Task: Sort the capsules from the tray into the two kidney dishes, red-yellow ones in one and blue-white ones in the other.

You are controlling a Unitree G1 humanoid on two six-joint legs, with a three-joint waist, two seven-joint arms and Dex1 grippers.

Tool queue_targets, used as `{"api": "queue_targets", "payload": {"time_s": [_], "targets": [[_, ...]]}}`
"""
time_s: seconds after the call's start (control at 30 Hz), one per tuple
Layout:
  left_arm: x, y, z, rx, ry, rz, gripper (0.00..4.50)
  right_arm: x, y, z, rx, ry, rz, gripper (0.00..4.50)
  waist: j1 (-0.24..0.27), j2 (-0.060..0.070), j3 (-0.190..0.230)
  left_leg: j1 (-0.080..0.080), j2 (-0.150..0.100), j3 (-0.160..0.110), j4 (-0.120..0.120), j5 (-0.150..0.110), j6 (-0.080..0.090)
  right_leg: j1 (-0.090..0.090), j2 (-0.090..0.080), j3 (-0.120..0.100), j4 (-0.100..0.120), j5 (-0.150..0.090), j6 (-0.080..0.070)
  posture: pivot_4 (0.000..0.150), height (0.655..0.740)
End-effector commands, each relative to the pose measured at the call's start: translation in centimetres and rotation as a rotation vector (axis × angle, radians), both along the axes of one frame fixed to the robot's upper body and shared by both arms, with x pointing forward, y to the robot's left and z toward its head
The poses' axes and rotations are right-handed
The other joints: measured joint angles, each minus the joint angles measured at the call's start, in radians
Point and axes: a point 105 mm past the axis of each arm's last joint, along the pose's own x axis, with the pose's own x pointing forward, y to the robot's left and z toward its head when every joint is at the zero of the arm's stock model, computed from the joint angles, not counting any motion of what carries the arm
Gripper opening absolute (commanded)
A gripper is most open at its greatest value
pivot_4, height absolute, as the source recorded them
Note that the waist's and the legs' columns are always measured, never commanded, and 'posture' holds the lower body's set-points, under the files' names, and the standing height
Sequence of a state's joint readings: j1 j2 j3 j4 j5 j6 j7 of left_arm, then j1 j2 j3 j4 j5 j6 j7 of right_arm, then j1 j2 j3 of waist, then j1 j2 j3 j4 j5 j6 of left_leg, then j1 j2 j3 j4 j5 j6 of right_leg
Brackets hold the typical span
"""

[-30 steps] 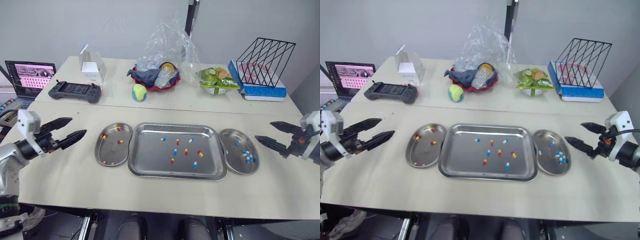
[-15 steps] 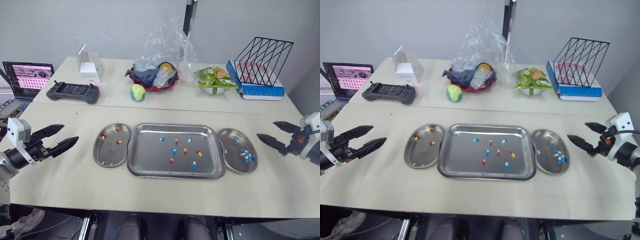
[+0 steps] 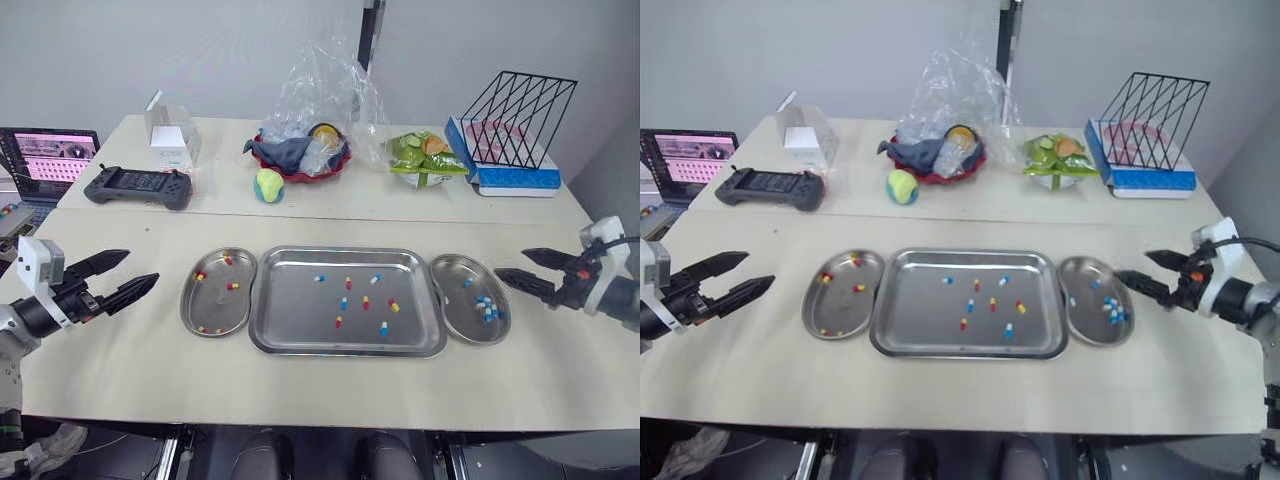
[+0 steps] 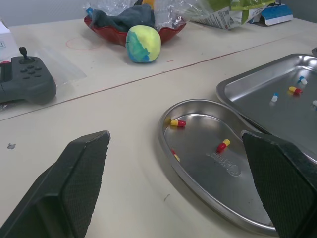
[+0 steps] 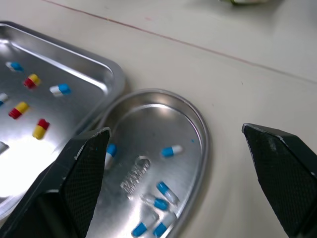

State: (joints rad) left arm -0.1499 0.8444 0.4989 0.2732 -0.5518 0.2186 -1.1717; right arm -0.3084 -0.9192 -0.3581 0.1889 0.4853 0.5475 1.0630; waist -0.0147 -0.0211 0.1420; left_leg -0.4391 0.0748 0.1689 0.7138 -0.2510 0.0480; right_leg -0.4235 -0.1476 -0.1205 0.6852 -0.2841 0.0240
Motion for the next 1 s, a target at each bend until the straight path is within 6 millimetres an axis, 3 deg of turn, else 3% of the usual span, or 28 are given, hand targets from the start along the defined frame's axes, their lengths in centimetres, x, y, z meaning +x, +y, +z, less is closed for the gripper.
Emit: {"api": "queue_targets", "payload": {"time_s": [0.03, 0.27, 0.5, 0.63, 0.77, 0.87, 1.0], "targets": [[-0.3, -0.1, 1.1, 0.009, -0.046, -0.006, 4.48, 0.2, 0.9, 1.8, -0.027, -0.049, 0.039, 4.50, 0.000, 0.000, 0.000, 0.000, 0.000, 0.000, 0.000, 0.000, 0.000, 0.000, 0.000, 0.000, 0.000, 0.000, 0.000, 0.150, 0.6934], [-1.4, 0.2, 1.9, 0.038, -0.065, 0.010, 4.48, 1.5, 2.4, 2.2, -0.046, -0.039, 0.099, 4.50, 0.001, 0.000, 0.000, 0.000, 0.000, 0.000, 0.000, 0.000, 0.000, 0.000, 0.000, 0.000, 0.000, 0.000, 0.000, 0.150, 0.6934], [-2.3, -0.9, 2.8, 0.044, -0.065, -0.015, 4.48, 2.0, 3.5, 1.8, -0.054, 0.005, 0.160, 4.50, 0.002, 0.000, 0.000, 0.000, 0.000, 0.000, 0.000, 0.000, 0.000, 0.000, 0.000, 0.000, -0.001, 0.000, 0.000, 0.150, 0.6934], [-2.7, -2.0, 3.0, 0.044, -0.059, -0.047, 4.48, 2.6, 6.0, 3.0, -0.041, -0.023, 0.244, 4.50, -0.003, 0.000, 0.000, 0.000, 0.000, 0.000, 0.000, 0.000, 0.000, 0.000, 0.000, 0.000, -0.001, 0.000, 0.000, 0.150, 0.6934], [-3.1, -3.7, 2.9, 0.042, -0.038, -0.095, 4.48, 2.9, 9.9, 3.2, -0.064, -0.043, 0.370, 4.50, -0.005, 0.000, 0.000, 0.000, 0.001, 0.000, -0.001, 0.000, 0.000, 0.000, 0.000, 0.000, -0.001, 0.000, 0.000, 0.150, 0.6934], [-3.3, -4.1, 2.9, 0.048, -0.031, -0.105, 4.48, 3.1, 11.4, 3.4, -0.066, -0.055, 0.414, 4.50, -0.001, 0.001, 0.000, 0.000, 0.000, 0.000, -0.001, 0.000, 0.000, -0.001, 0.000, 0.000, -0.001, 0.000, 0.000, 0.150, 0.6934], [-3.6, -5.2, 2.7, 0.043, -0.025, -0.132, 4.48, 4.5, 17.4, 3.5, -0.090, -0.100, 0.566, 4.50, -0.003, 0.001, 0.000, 0.000, 0.000, 0.000, 0.000, 0.000, 0.000, -0.001, 0.000, 0.000, -0.001, 0.000, 0.000, 0.150, 0.6934]]}}
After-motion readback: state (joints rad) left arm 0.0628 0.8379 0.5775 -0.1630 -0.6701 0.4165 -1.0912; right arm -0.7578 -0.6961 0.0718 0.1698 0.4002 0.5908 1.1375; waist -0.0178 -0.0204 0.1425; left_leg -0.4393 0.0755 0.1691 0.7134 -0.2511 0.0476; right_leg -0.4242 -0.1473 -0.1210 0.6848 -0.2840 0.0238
